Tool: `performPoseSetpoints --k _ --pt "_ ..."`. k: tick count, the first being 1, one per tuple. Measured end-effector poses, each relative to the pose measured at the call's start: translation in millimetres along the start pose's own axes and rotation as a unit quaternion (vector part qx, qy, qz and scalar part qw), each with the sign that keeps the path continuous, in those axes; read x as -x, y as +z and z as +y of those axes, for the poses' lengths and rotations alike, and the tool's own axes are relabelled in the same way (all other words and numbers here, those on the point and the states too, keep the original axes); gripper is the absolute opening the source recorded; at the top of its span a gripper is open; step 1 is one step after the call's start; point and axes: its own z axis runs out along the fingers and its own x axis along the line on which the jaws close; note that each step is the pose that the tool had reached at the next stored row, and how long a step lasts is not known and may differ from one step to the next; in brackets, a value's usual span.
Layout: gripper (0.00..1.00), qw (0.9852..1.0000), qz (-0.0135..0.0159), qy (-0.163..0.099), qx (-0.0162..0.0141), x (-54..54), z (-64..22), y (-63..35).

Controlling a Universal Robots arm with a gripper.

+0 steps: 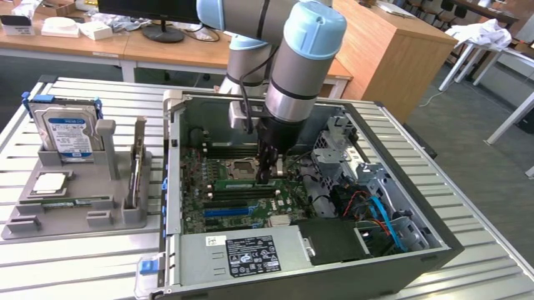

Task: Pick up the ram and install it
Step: 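Pick up the ram and move it above insertion slot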

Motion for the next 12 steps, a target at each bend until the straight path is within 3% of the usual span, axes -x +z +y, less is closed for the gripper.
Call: performPoseSetpoints --k 12 --pt "0.11 1.0000 0.0002 0.000 -0.0008 2.8 0.1 0.8"
